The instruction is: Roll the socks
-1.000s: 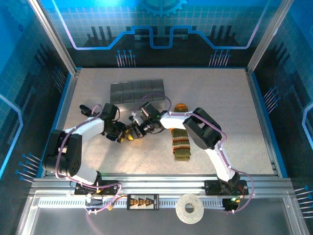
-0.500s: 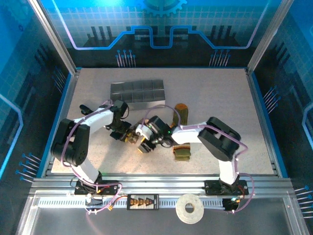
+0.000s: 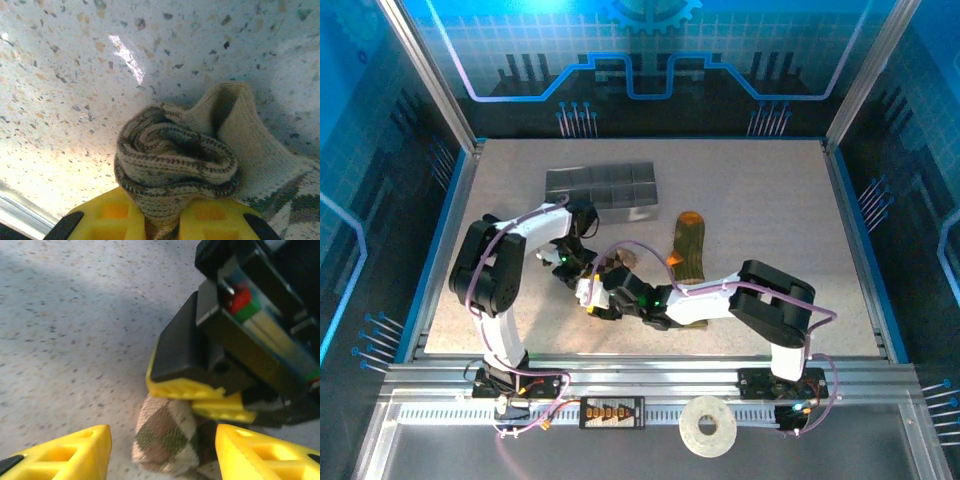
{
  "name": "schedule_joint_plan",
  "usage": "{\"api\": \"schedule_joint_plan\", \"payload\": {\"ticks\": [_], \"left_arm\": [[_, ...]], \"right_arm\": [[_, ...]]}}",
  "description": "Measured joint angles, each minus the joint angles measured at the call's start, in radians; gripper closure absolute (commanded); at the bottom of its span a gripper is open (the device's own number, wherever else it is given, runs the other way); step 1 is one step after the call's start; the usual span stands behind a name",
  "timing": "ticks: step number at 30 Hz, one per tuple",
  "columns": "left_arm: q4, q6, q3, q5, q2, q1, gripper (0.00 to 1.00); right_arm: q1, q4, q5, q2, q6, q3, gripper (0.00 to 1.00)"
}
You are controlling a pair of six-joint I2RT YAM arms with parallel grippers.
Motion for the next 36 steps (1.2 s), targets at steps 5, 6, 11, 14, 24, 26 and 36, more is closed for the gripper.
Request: {"api": "schedule_joint_plan", "payload": {"ticks": [5, 6, 11, 14, 24, 26, 36], "left_arm": [[-0.047, 0.019, 0.045, 0.001, 0.042, 0.000, 0.94], [-0.051, 0.023, 0.049, 0.001, 0.045, 0.000, 0.94], [-0.063, 0.032, 0.061, 0.000, 0.055, 0.000, 0.95], [-0.072, 0.040, 0.069, 0.001, 0.064, 0.000, 0.95], [-0.068, 0.055, 0.066, -0.001, 0.054, 0.001, 0.86], [-0.052, 0.055, 0.051, -0.002, 0.036, 0.001, 0.78], [0.060, 0.046, -0.047, 0.008, -0.120, 0.027, 0.32]], "right_arm": [[0.002, -0.011, 0.051, 0.057, -0.036, 0.042, 0.54], [0.002, -0.019, 0.058, 0.066, -0.040, 0.047, 0.58], [0.009, -0.032, 0.073, 0.079, -0.032, 0.053, 0.62], [0.009, -0.037, 0.082, 0.087, -0.018, 0.061, 0.65], [0.015, -0.122, 0.124, 0.115, 0.052, 0.126, 0.90], [0.015, -0.127, 0.126, 0.115, 0.079, 0.126, 0.95], [-0.023, -0.103, 0.045, 0.105, 0.224, 0.109, 1.00]]}}
